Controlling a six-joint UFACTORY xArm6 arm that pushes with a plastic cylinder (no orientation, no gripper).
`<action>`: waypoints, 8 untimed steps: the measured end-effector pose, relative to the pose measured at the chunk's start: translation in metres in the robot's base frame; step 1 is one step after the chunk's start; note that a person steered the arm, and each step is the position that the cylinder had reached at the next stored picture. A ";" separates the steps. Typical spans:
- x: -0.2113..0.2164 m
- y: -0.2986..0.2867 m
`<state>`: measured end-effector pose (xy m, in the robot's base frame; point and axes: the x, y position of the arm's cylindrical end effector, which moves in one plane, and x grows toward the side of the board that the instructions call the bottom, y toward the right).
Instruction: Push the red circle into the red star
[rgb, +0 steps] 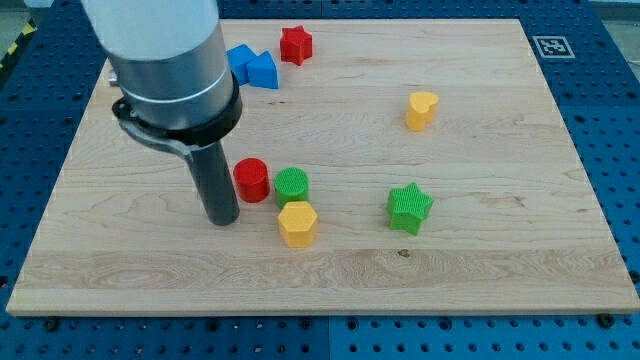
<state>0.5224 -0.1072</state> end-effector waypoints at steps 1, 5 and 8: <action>-0.027 -0.001; -0.035 0.059; -0.086 0.087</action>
<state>0.4367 -0.0206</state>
